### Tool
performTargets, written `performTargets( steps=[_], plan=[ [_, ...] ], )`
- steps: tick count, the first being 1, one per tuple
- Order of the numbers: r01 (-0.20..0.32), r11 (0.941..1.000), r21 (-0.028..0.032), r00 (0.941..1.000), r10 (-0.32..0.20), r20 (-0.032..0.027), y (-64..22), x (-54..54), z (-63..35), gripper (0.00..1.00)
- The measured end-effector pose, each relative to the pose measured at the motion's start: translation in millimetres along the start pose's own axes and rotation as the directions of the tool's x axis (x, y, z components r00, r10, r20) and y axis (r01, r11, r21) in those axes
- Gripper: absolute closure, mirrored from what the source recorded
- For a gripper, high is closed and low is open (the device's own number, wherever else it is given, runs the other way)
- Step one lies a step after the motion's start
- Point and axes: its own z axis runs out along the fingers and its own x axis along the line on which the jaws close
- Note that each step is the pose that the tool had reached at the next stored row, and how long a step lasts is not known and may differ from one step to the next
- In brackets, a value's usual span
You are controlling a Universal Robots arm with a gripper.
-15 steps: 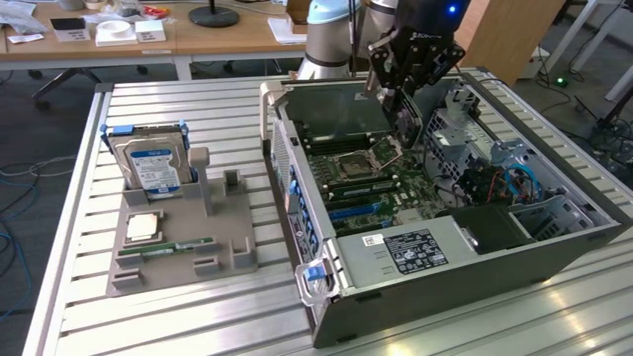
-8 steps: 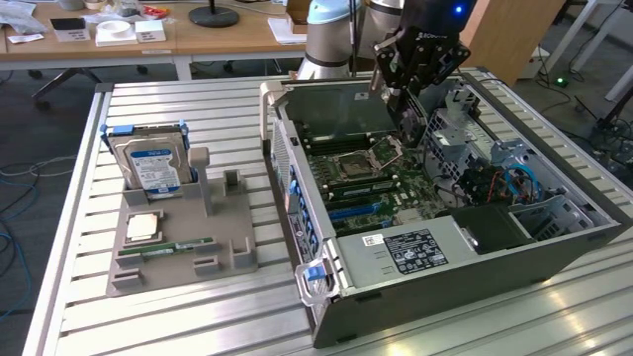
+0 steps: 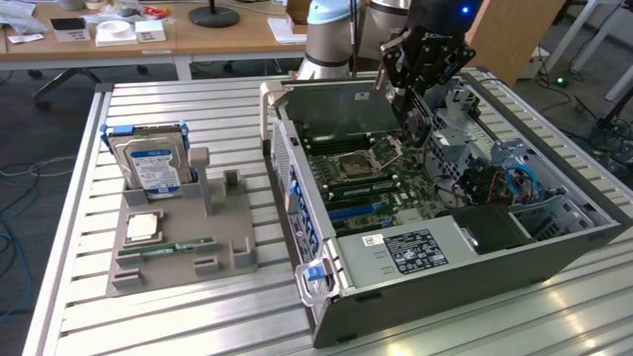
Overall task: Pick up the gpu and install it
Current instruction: 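Pick up the gpu and move the gpu toward the slot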
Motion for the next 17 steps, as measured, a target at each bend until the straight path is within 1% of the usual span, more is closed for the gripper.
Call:
performTargets(
  steps=[5,10,17],
  plan=[
    [0.0,1.0,0.0001,1.0,0.0,-0.0001,0.3,-4.8,0.1,0.73],
    [0.0,1.0,0.0,1.0,0.0,-0.0001,0.3,-5.1,0.2,0.73],
    [0.0,1.0,0.0,1.0,0.0,0.0,0.5,-8.1,0.3,0.73]
  ],
)
